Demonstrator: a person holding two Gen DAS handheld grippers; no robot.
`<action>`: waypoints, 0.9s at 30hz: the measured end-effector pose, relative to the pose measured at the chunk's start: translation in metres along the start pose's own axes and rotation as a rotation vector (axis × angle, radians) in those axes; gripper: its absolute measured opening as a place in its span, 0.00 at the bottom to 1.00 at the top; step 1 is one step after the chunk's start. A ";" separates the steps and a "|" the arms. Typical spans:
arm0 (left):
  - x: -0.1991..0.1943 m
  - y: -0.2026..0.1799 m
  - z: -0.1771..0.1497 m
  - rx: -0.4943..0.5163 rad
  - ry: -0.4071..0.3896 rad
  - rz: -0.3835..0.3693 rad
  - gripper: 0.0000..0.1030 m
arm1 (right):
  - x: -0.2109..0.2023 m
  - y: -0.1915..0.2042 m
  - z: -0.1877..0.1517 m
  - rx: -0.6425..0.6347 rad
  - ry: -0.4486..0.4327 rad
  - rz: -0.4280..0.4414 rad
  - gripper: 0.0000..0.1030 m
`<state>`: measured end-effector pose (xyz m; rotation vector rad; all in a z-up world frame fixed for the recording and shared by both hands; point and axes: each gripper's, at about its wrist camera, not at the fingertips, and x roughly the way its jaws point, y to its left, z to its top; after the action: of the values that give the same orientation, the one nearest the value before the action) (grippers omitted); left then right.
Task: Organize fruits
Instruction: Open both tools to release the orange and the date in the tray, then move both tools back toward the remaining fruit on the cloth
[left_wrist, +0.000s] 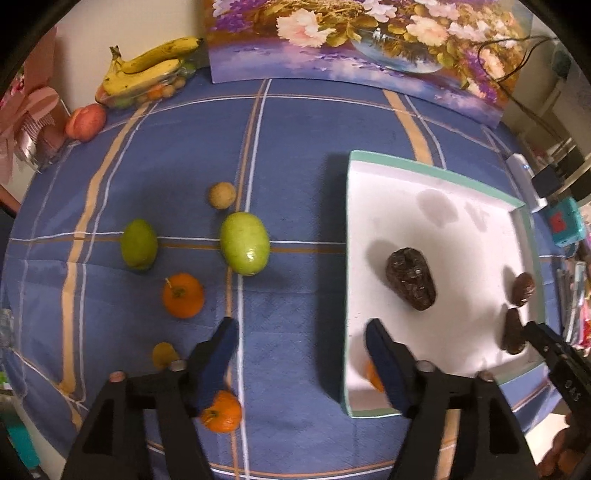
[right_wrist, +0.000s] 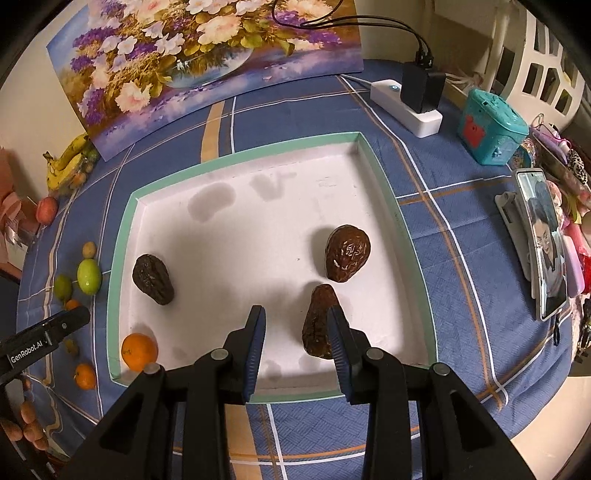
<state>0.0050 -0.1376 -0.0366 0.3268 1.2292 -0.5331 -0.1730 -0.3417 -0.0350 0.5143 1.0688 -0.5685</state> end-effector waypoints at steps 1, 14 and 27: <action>0.001 0.000 0.000 0.006 0.001 0.019 0.86 | 0.000 0.001 0.000 -0.003 0.001 0.000 0.35; 0.005 0.011 0.001 0.007 -0.015 0.109 1.00 | 0.006 0.012 -0.001 -0.061 -0.008 -0.025 0.76; -0.020 0.036 0.003 0.026 -0.098 0.166 1.00 | 0.004 0.022 -0.002 -0.082 -0.050 -0.048 0.90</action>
<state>0.0220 -0.1048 -0.0181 0.4159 1.0904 -0.4170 -0.1586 -0.3249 -0.0364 0.4019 1.0546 -0.5745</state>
